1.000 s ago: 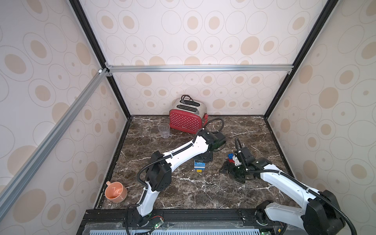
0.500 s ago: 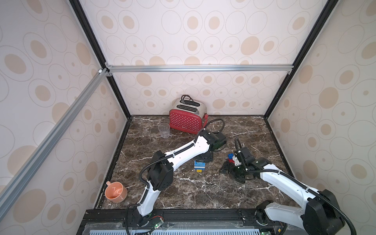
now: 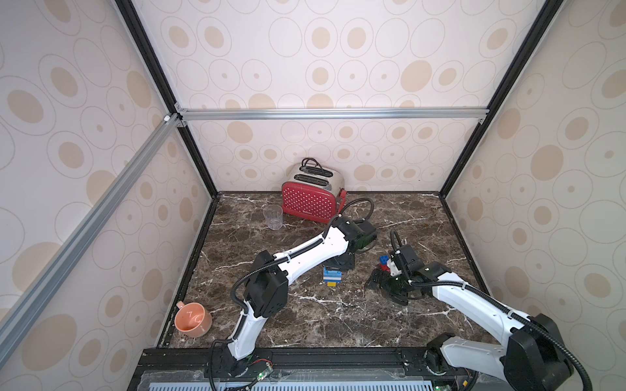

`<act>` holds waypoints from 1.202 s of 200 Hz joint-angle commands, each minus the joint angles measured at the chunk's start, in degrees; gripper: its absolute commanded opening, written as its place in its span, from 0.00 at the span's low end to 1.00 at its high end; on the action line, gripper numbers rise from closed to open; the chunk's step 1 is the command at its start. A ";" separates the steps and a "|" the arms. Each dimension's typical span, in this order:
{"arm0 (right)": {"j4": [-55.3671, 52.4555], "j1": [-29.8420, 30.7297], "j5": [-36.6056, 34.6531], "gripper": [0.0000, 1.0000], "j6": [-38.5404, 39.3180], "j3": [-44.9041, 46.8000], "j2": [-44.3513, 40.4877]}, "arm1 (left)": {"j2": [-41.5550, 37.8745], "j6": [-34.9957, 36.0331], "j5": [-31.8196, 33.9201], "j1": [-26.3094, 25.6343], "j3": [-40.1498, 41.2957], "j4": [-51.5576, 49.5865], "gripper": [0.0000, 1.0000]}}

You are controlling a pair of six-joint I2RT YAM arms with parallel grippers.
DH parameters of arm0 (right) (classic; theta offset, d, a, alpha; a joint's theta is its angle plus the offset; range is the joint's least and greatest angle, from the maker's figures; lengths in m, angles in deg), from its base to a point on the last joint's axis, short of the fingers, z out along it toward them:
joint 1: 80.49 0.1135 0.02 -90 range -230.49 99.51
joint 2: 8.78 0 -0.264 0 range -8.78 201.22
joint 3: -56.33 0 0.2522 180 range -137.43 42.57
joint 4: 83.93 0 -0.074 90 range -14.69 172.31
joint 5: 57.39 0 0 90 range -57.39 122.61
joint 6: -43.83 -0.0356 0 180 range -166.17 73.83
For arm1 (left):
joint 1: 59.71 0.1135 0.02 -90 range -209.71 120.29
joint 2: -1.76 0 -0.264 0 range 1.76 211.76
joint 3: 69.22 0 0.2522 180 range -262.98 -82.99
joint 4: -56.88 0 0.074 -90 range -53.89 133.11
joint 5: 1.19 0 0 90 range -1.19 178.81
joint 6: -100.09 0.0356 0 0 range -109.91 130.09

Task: Assemble a carrot with lego
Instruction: Assemble the lego brick with the lego brick.

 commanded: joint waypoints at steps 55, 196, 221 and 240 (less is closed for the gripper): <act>-0.60 -0.53 -0.27 0.99 -0.22 -0.06 0.49 | 1.71 1.21 -2.12 -0.37 2.21 -0.49 0.04; -0.55 -0.46 -0.58 0.99 -0.12 -0.02 0.41 | 5.20 3.21 -1.39 -0.86 3.64 -2.15 0.00; -0.54 -0.47 -0.70 0.99 -0.10 -0.19 0.39 | 5.26 3.50 -1.85 -0.89 3.60 -1.96 0.00; -0.62 -0.58 -0.73 0.99 -0.06 -0.31 0.48 | 5.31 3.52 -1.62 -0.89 2.72 -2.60 0.00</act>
